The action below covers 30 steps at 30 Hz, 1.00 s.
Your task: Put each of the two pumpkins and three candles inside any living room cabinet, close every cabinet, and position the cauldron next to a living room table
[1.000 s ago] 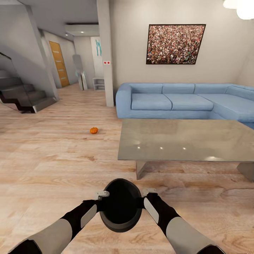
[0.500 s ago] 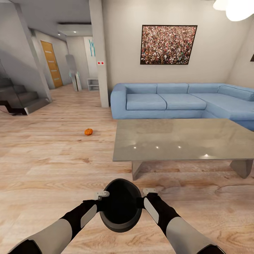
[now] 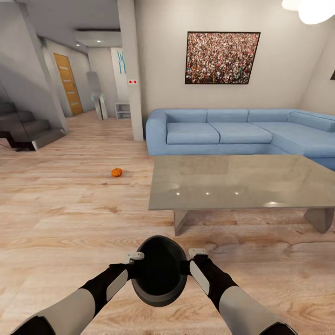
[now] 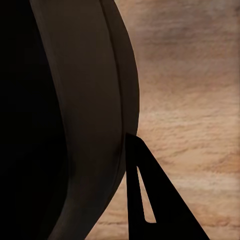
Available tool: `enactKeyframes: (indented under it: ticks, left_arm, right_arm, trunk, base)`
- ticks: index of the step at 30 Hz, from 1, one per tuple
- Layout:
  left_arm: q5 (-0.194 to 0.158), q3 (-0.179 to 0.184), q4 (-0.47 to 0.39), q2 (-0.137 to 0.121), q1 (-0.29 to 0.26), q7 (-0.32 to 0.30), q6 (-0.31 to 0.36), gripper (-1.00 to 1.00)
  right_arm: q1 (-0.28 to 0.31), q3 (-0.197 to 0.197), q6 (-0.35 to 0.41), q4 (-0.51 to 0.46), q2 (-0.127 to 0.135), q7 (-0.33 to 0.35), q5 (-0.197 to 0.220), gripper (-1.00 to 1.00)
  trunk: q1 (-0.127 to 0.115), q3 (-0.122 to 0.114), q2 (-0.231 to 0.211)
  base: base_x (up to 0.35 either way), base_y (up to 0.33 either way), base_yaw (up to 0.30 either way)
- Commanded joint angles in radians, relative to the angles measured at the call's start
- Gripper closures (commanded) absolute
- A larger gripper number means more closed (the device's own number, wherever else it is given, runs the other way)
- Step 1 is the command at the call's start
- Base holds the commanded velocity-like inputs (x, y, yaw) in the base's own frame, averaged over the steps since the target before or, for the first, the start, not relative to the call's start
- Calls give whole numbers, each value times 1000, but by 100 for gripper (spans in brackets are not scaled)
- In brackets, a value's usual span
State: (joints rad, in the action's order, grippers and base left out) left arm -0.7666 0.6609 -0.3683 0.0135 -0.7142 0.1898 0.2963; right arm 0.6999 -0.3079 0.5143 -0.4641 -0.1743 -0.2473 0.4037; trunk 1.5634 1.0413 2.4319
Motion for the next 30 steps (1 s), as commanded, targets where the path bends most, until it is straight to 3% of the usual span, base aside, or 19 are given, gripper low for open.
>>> enactKeyframes:
  ticks: [1,10,17,30]
  left_arm:
    - [-36,37,-41,0,-1,0,0,100]
    - [-36,37,-40,0,-1,0,1,100]
    - [-36,37,-40,0,-1,0,1,100]
    - [-36,37,-40,0,-1,0,1,100]
  right_arm:
    - [1,-20,-3,-2,0,-7,44,100]
    - [1,-20,-3,-2,0,-7,44,100]
    - [1,-20,-3,-2,0,-7,44,100]
    - [1,-20,-4,-4,0,-7,44,100]
  trunk:
    - [4,4,8]
    - [37,31,68]
    - [40,56,70]
    - [46,106,73]
  base:
    - [0,0,0]
    - [0,0,-91]
    - [0,0,-203]
    - [0,0,-18]
